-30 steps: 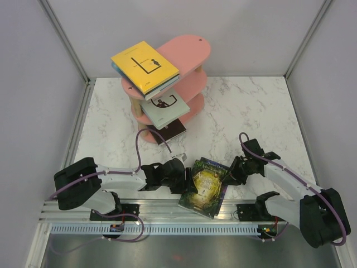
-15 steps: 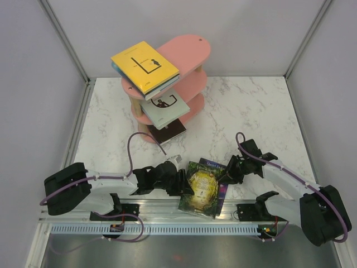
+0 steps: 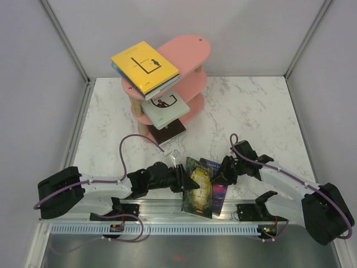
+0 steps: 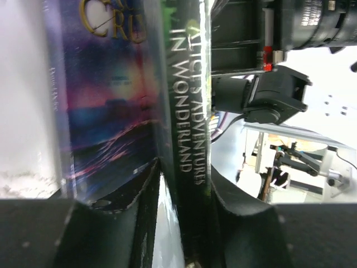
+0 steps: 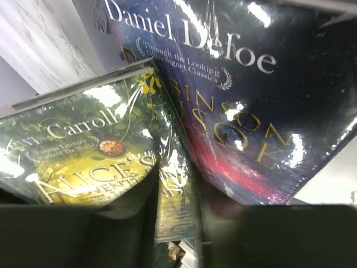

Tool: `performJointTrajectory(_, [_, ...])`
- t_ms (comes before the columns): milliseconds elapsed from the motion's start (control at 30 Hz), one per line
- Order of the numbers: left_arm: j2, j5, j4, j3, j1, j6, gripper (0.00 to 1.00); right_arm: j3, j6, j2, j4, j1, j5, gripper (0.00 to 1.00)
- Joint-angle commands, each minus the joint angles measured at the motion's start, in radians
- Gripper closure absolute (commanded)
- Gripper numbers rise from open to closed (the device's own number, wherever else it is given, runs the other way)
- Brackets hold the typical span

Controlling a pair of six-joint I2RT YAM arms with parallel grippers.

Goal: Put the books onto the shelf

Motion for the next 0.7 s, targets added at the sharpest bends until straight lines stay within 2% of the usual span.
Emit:
performJointTrajectory(0, [-0.088,-0.038,0.015,0.065,-0.015,-0.030,0.98,0.044,-0.022,-0.023,0.006,0.009,-0.008,0.60])
performJointTrajectory(33, [-0.118,-0.056,-0.119,0.093,-0.018,-0.025,0.98,0.090,-0.042,-0.034,-0.048,0.009,0.008,0.34])
performJointTrajectory(100, [-0.219,-0.125,-0.247,0.108,-0.029,-0.028,0.98,0.144,-0.076,-0.043,-0.106,0.009,0.055,0.17])
performJointTrajectory(133, [-0.260,-0.162,-0.295,0.110,-0.032,-0.034,0.98,0.170,-0.105,-0.048,-0.131,0.009,0.063,0.02])
performJointTrajectory(167, [-0.299,-0.214,-0.394,0.109,-0.041,-0.045,0.98,0.214,-0.115,-0.057,-0.164,0.009,0.072,0.02])
performJointTrajectory(333, [-0.572,-0.330,-0.645,0.115,-0.043,-0.071,0.98,0.293,-0.124,-0.093,-0.205,0.009,0.075,0.02])
performJointTrajectory(400, [-0.608,-0.357,-0.734,0.135,-0.044,-0.055,0.98,0.296,-0.116,-0.116,-0.208,0.009,0.075,0.02])
performJointTrajectory(533, [-0.611,-0.359,-0.808,0.182,-0.044,-0.041,0.98,0.273,-0.109,-0.151,-0.203,0.009,0.060,0.02])
performJointTrajectory(667, [-0.640,-0.426,-0.848,0.227,-0.044,-0.054,0.98,0.218,-0.069,-0.215,-0.093,0.010,-0.041,0.02])
